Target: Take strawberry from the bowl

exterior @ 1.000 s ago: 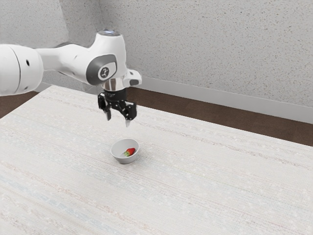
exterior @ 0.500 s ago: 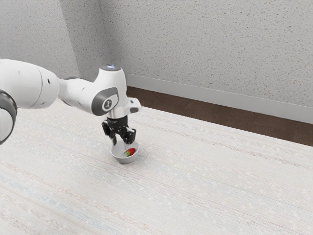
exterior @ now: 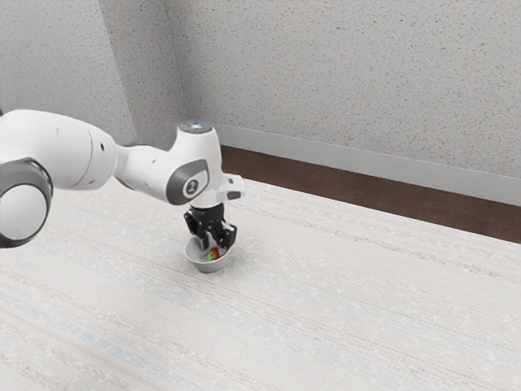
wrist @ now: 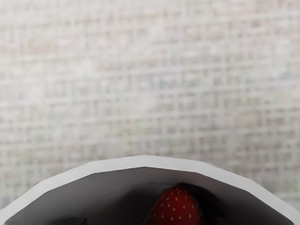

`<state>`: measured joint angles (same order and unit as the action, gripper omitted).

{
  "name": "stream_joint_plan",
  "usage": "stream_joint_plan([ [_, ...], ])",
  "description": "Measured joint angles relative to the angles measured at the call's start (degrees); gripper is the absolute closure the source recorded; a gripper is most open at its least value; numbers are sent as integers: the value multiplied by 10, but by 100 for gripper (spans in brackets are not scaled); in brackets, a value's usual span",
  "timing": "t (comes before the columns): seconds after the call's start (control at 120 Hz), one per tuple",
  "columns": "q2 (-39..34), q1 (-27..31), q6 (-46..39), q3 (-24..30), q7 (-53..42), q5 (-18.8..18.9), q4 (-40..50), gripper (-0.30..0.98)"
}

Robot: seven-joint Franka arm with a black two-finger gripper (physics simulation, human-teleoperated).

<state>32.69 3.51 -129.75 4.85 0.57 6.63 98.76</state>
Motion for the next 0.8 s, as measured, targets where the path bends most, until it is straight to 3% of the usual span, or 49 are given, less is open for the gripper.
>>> stream_joint_plan([
  [0.383,-28,3,-7,0,-4,7,11,69],
  [0.592,-98,-17,-4,3,10,17,45,75],
  [0.8,-95,-46,-4,44,24,21,39,77],
])
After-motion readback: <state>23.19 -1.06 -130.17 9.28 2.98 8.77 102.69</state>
